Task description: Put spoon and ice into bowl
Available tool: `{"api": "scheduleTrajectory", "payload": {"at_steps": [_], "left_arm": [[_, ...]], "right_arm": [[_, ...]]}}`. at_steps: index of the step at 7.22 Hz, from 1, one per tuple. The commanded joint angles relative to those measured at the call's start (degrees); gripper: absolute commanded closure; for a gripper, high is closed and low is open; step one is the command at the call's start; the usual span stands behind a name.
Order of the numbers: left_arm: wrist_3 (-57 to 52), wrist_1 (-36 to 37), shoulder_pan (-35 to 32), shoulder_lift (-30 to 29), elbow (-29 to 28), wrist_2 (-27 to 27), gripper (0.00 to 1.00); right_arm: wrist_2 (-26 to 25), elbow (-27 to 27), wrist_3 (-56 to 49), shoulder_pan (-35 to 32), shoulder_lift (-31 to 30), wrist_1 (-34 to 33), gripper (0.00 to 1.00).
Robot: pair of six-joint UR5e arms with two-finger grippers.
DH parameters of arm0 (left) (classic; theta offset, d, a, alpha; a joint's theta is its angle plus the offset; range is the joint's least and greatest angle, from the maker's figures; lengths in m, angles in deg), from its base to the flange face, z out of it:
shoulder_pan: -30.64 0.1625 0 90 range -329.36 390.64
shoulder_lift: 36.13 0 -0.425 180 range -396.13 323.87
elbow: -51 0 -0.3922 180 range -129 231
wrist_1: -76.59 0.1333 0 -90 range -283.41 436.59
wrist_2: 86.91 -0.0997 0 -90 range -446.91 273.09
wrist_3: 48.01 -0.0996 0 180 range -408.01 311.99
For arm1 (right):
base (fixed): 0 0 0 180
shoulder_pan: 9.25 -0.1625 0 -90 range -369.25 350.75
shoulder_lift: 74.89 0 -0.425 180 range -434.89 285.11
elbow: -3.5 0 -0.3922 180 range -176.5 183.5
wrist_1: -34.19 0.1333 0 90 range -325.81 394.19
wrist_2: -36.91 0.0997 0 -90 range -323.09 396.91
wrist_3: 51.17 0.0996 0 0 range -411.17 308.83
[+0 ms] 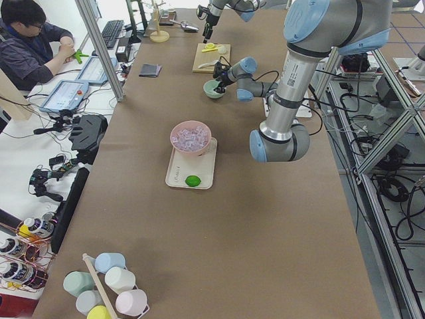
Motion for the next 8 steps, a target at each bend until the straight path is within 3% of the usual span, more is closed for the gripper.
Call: {"api": "scheduleTrajectory", "payload": {"at_steps": [1, 2, 4, 6, 7, 8], "left_arm": [[-0.82, 2.37, -0.98, 0.94, 7.24, 0.59, 0.03], [-0.91, 8.48, -4.29, 2.69, 10.93, 5.29, 0.03], [-7.53, 24.11, -17.97, 4.72, 16.84, 26.85, 0.03], [-28.39, 36.61, -32.73, 12.5, 20.96, 41.31, 0.03], [-42.08, 39.45, -39.24, 18.64, 23.16, 45.03, 0.03], [-55.09, 39.74, -48.18, 23.84, 21.88, 48.2, 0.03]], "right_arm": [[-0.15, 0.09, 0.03, 0.69, 0.84, 0.0, 0.0], [-0.94, 0.09, 0.2, 1.39, 1.45, -0.09, 0.0], [-1.47, 0.18, 1.26, 2.36, 1.63, -0.09, 0.0], [-2.78, 0.61, 1.79, 3.68, 3.03, -0.44, 0.0], [-3.58, 0.79, 1.87, 4.38, 3.65, -0.7, 0.0], [-4.11, 0.88, 2.22, 5.0, 3.65, -0.7, 0.0]]}}
